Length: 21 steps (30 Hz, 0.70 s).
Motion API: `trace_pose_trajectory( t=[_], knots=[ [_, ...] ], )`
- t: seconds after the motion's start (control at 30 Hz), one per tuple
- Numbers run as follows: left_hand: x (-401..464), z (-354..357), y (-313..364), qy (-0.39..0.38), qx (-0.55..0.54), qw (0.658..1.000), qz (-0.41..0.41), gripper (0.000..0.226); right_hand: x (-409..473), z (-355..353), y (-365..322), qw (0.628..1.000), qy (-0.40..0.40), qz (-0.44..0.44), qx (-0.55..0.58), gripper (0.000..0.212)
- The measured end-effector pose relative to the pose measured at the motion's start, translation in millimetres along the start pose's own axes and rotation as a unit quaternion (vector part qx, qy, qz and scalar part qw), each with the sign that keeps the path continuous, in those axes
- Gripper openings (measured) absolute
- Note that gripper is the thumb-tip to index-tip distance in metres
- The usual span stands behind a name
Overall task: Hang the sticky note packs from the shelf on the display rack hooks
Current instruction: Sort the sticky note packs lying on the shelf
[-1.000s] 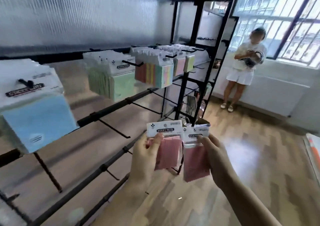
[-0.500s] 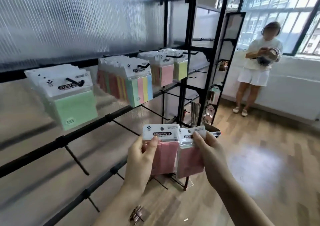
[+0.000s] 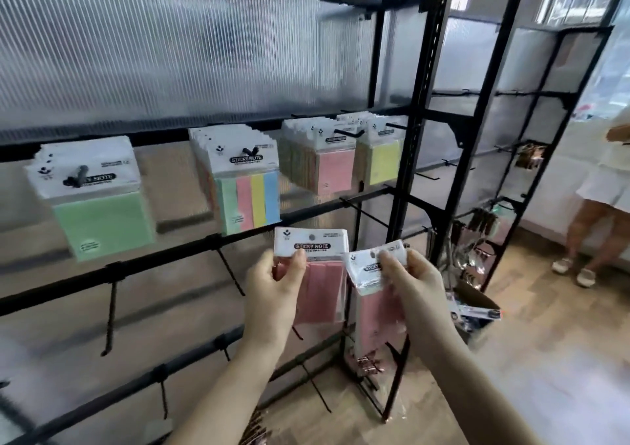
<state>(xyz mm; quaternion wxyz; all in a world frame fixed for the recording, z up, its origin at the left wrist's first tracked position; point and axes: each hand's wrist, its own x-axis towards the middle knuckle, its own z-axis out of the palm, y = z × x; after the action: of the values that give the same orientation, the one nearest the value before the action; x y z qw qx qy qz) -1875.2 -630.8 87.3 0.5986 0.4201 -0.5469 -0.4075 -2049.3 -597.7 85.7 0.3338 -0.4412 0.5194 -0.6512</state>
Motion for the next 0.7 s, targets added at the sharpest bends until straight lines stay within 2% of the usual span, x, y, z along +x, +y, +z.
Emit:
trace_pose_trajectory(
  t=[0.2,0.33,0.47,0.6,0.7],
  knots=[
    [3,31,8,0.044,0.010,0.998,0.034,0.028,29,-10,-5,0.998,-0.065,-0.010,-0.019,0.034],
    [19,46,17,0.028,0.016,0.998,0.056,0.010,50,-6,-15,0.994,-0.103,-0.043,-0.022,0.022],
    [47,56,19,0.041,0.029,0.995,0.089,0.026,80,-3,-26,0.992,-0.100,-0.078,-0.013,0.033],
    [76,64,23,0.038,0.018,0.993,0.109,0.014,108,2,-34,0.988,-0.109,-0.110,-0.009,0.031],
    [93,75,23,-0.001,0.006,0.994,0.109,0.016,128,9,-41,0.982,-0.145,-0.116,-0.027,0.025]
  ],
)
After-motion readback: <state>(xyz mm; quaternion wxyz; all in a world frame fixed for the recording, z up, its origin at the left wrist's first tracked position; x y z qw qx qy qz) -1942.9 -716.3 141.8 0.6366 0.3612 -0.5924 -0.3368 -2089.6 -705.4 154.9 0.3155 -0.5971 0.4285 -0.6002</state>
